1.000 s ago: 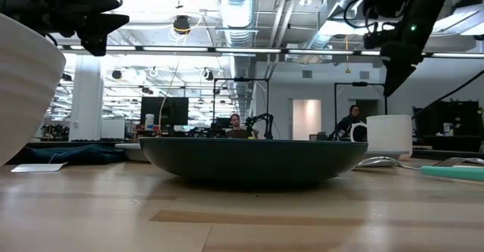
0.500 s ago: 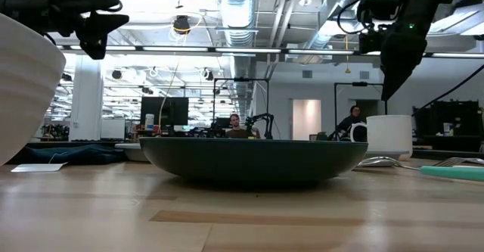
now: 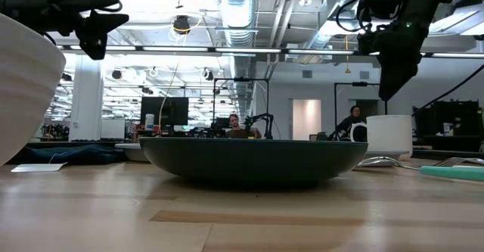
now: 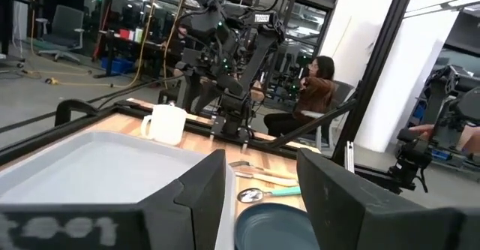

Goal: Set up tray
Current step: Put the white mug on the gray serving tray

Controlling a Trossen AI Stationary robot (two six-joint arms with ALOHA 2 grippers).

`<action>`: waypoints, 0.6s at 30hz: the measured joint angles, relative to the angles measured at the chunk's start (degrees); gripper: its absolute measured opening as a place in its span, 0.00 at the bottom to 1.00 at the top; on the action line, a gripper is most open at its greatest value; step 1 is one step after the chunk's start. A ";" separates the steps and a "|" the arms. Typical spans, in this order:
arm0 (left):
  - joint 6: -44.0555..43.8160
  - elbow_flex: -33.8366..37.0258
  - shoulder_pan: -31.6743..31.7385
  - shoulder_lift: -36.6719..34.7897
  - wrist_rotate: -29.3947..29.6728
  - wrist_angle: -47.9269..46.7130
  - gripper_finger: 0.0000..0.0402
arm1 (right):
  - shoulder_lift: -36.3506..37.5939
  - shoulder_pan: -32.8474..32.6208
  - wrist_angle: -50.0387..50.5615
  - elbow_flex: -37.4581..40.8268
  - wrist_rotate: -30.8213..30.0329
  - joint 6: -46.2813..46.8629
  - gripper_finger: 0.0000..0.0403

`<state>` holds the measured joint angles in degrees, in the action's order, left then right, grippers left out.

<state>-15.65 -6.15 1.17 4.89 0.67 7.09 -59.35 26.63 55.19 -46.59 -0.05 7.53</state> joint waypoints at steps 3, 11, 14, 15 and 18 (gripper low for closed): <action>-0.01 0.00 0.00 0.00 -0.35 -0.02 0.38 | 0.00 0.00 0.01 0.00 0.00 0.04 0.53; -0.02 0.00 0.00 0.00 -0.35 -0.04 0.38 | 0.00 0.00 0.01 0.02 -0.52 -0.42 0.59; -0.02 -0.01 0.00 0.00 -0.35 -0.06 0.38 | 0.00 0.00 0.03 0.02 -1.91 -0.43 0.59; -0.02 0.00 0.00 0.00 -0.34 -0.07 0.38 | 0.00 0.00 0.03 0.02 -2.02 -0.44 0.58; -0.01 0.00 0.00 0.00 -0.33 -0.07 0.38 | 0.00 0.00 0.03 0.04 -2.86 -0.45 0.57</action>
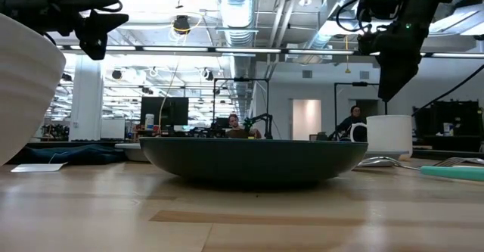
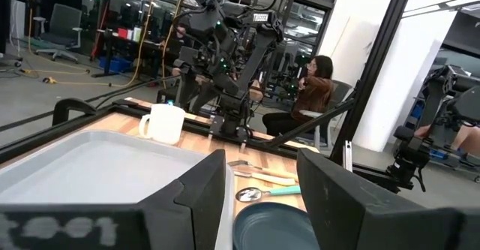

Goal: Set up tray
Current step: Put the white mug on the gray serving tray

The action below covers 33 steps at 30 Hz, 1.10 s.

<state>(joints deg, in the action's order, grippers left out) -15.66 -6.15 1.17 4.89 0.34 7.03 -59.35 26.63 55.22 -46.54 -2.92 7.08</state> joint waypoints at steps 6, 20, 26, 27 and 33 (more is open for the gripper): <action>0.00 0.00 0.00 0.00 0.00 0.00 0.38 | 0.00 0.00 0.02 0.00 -0.16 -0.03 0.56; 0.00 -0.01 0.00 0.00 0.04 -0.02 0.38 | -12.74 0.07 0.04 0.02 -0.22 -4.47 0.55; -0.02 0.00 -0.01 0.00 0.08 -0.02 0.38 | -14.95 0.04 0.14 0.02 -2.61 -4.62 0.53; -0.02 0.00 0.00 0.00 0.14 -0.02 0.38 | -14.95 0.02 0.17 0.02 -3.34 -4.62 0.53; -0.02 0.00 0.00 -0.01 0.16 0.04 0.38 | -14.95 0.07 0.26 0.02 -6.09 -4.66 0.51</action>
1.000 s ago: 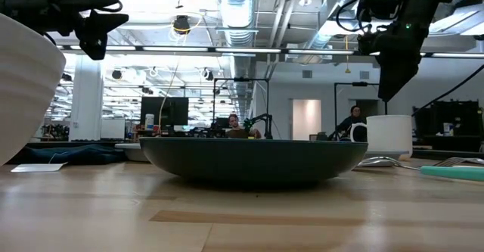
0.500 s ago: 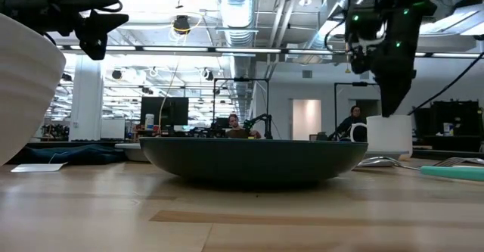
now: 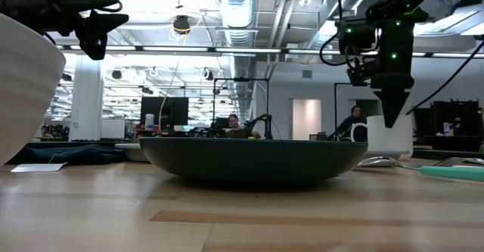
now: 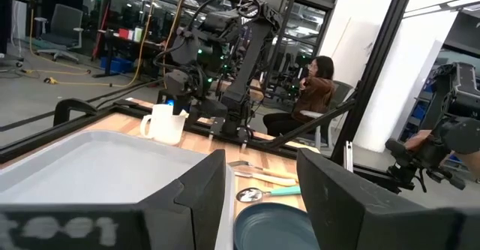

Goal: Set up tray
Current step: Put the white mug on the gray serving tray

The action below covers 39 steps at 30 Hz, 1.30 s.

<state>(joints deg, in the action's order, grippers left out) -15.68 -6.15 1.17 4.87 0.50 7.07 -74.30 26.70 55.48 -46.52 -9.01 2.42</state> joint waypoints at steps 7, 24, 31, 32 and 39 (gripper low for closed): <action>0.00 0.00 0.00 0.01 -0.01 0.07 0.38 | 0.00 0.00 0.11 0.00 -0.01 0.02 0.42; 0.00 -0.02 0.00 -0.01 -0.03 -0.02 0.38 | 0.00 -0.02 3.92 -0.02 0.04 -0.52 0.02; -0.33 -0.01 -0.02 -0.01 0.29 0.13 0.38 | 0.04 -0.87 7.83 -6.01 0.09 -0.50 0.01; 0.02 -0.01 0.00 0.00 0.68 0.13 0.38 | 0.04 -1.25 8.33 -7.61 0.43 -0.50 0.01; 2.23 -0.01 -0.01 0.01 2.83 0.81 0.38 | -2.82 -5.56 9.30 -19.34 8.88 1.67 0.01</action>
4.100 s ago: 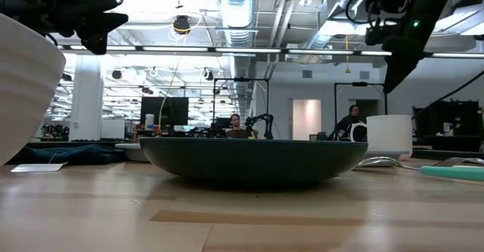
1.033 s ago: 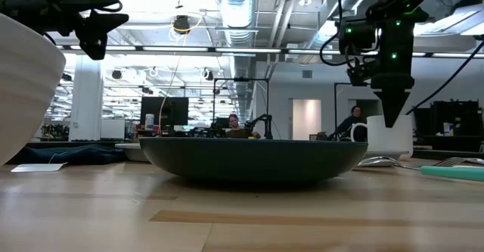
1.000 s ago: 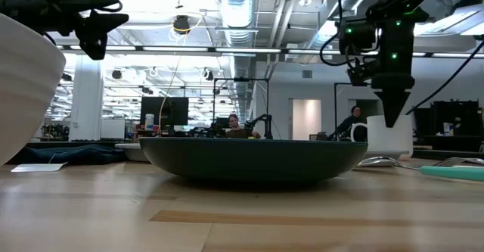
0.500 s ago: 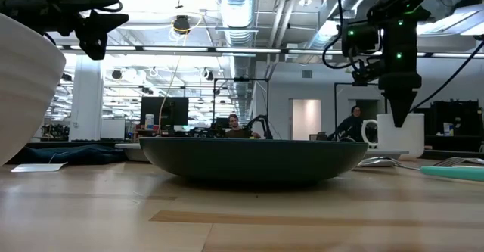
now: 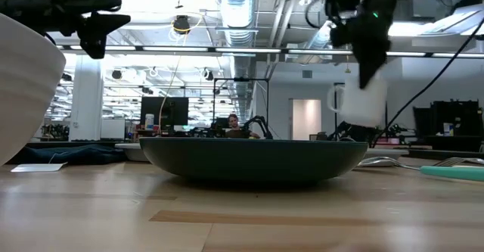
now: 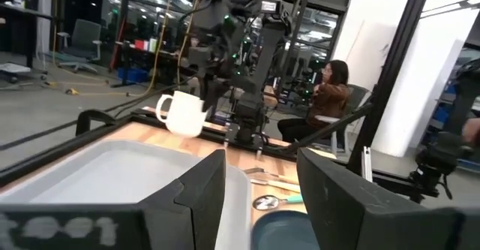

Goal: Set up tray
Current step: Put the white mug on the gray serving tray

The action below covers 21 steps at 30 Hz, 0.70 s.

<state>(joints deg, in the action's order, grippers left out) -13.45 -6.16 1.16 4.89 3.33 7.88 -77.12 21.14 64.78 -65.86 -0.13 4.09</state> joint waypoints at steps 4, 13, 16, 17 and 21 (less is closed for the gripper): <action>0.00 -0.53 0.01 2.23 -0.23 0.15 0.38 | -6.35 -5.25 0.53 -7.26 0.53 -0.03 0.00; 3.13 -7.29 0.00 16.83 -1.95 0.22 0.38 | -23.60 -15.80 3.37 -29.65 1.88 -10.14 0.00; 4.98 -9.85 -0.01 22.29 -2.67 0.28 0.38 | -28.04 -17.50 5.72 -38.14 1.91 -12.37 0.00; 5.64 -10.65 -0.01 23.95 -2.69 0.43 0.38 | -29.54 -17.96 6.49 -40.99 1.91 -12.98 0.00; 7.10 -13.15 0.00 30.26 -2.69 3.15 0.38 | -34.11 -19.75 8.10 -50.38 1.76 -15.35 0.00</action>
<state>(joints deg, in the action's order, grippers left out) -6.35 -19.32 1.16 35.14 0.64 11.03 -111.23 1.40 72.88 -116.24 1.63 -11.26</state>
